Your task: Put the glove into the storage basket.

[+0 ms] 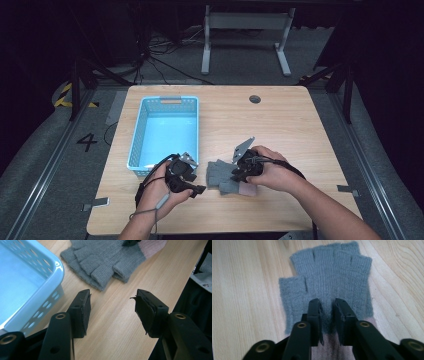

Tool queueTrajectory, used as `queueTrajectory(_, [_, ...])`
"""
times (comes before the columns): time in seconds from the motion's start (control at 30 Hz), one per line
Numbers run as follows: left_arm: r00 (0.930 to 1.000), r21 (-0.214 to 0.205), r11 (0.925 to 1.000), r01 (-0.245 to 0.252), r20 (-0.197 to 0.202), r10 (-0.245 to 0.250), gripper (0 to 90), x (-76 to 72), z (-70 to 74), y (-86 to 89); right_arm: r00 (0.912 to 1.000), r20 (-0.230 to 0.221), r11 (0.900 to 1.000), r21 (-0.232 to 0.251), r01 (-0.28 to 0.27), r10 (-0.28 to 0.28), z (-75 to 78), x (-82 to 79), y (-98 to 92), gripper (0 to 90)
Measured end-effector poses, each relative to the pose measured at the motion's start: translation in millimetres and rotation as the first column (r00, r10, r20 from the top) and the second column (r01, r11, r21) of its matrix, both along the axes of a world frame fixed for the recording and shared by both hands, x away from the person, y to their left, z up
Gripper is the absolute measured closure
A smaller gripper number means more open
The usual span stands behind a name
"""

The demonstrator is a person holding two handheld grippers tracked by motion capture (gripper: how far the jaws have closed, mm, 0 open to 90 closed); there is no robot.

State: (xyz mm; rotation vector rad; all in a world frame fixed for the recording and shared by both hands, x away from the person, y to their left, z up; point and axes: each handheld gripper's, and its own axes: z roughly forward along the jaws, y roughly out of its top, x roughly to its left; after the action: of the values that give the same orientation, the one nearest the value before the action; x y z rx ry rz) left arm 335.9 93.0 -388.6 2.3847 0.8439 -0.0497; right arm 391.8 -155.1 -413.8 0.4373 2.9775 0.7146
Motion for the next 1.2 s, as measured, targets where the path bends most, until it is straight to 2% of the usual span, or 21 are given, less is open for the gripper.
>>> queueTrajectory(0.07, [1.0000, 0.005, 1.0000, 0.007, -0.005, -0.007, 49.7, 0.5, -2.1, -1.3, 1.0000, 0.003, 0.9999, 0.014, -0.003, 0.003, 1.6, -1.1, -1.5, 72.5])
queueTrajectory(0.23, [0.9997, 0.027, 0.9995, 0.018, -0.018, -0.017, 59.1, 1.9, -7.8, -5.3, 0.9990, 0.030, 0.9963, 0.081, 0.030, -0.032, 10.3, -5.1, -13.0, 66.9])
queueTrajectory(0.33, [0.9998, 0.037, 0.9991, 0.019, -0.012, -0.018, 61.9, 3.2, -10.7, -7.5, 0.9966, 0.022, 0.9890, 0.127, 0.075, -0.079, 15.0, -7.0, -25.9, 65.1])
queueTrajectory(0.43, [0.9993, 0.021, 0.9992, 0.033, 0.016, -0.033, 60.6, 4.7, -13.3, -8.6, 0.9933, 0.014, 0.9823, 0.151, 0.111, -0.115, 19.8, -8.5, -40.4, 62.2])
queueTrajectory(0.5, [0.9995, 0.018, 0.9994, 0.030, 0.008, -0.030, 60.8, 5.9, -14.7, -9.0, 0.9901, 0.021, 0.9773, 0.165, 0.133, -0.138, 23.3, -10.1, -49.4, 61.6])
queueTrajectory(0.7, [0.9993, 0.015, 0.9992, 0.037, -0.007, -0.037, 63.2, 7.4, -20.6, -13.8, 0.9791, 0.028, 0.9660, 0.171, 0.194, -0.201, 24.6, -16.9, -71.5, 61.3])
queueTrajectory(0.77, [0.9988, 0.011, 0.9988, 0.048, -0.004, -0.048, 63.2, 8.0, -23.4, -16.4, 0.9770, 0.022, 0.9671, 0.149, 0.206, -0.212, 24.0, -16.2, -79.5, 61.2])
queueTrajectory(0.87, [0.9989, 0.017, 0.9988, 0.046, -0.005, -0.046, 63.0, 9.6, -26.5, -18.1, 0.9698, 0.013, 0.9622, 0.128, 0.240, -0.244, 20.5, -15.6, -88.0, 62.2])
queueTrajectory(1.07, [0.9989, 0.041, 0.9984, 0.038, -0.030, -0.037, 60.9, 13.9, -32.3, -20.8, 0.9711, -0.003, 0.9685, 0.074, 0.238, -0.238, 6.5, -15.6, -93.8, 62.4])
queueTrajectory(1.2, [0.9990, 0.049, 0.9980, 0.039, -0.022, -0.038, 59.5, 15.8, -35.1, -22.9, 0.9733, -0.010, 0.9718, 0.055, 0.229, -0.229, 0.1, -15.4, -92.1, 62.5])
